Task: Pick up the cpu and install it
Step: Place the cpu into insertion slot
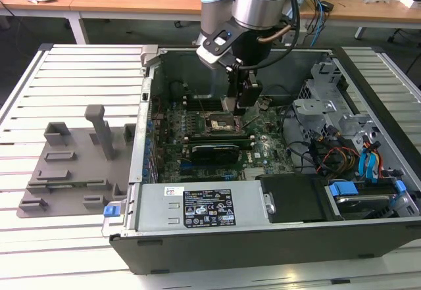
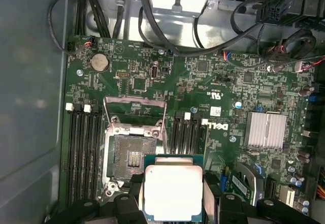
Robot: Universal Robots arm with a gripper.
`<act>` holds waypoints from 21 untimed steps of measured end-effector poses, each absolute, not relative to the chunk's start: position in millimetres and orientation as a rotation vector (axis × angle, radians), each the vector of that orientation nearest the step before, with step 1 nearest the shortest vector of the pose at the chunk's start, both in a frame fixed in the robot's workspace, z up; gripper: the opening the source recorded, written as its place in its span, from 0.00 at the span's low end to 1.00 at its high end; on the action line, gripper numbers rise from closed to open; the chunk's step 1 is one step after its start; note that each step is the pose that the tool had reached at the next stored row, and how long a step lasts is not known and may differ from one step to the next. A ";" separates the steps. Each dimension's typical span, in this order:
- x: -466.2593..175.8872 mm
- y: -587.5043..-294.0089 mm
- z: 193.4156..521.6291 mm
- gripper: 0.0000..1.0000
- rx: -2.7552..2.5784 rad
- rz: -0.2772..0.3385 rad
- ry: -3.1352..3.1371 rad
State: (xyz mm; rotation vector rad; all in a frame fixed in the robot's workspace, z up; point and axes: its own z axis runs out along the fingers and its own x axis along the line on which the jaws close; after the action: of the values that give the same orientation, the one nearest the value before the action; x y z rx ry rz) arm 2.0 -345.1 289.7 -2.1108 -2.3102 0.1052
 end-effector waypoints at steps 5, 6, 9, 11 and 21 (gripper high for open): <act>2.0 -345.0 287.0 0.55 -2.111 0.105 -2.310; 2.0 -345.0 285.7 0.55 -2.111 0.105 -2.310; 2.0 -345.0 283.8 0.55 -2.111 0.105 -2.310; 2.0 -345.0 282.4 0.55 -2.111 0.105 -2.310; 2.0 -345.0 274.9 0.55 -2.111 0.105 -2.310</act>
State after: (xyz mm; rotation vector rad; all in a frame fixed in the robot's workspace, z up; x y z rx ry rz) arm 2.0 -345.0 274.9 -2.1108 -2.3102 0.1053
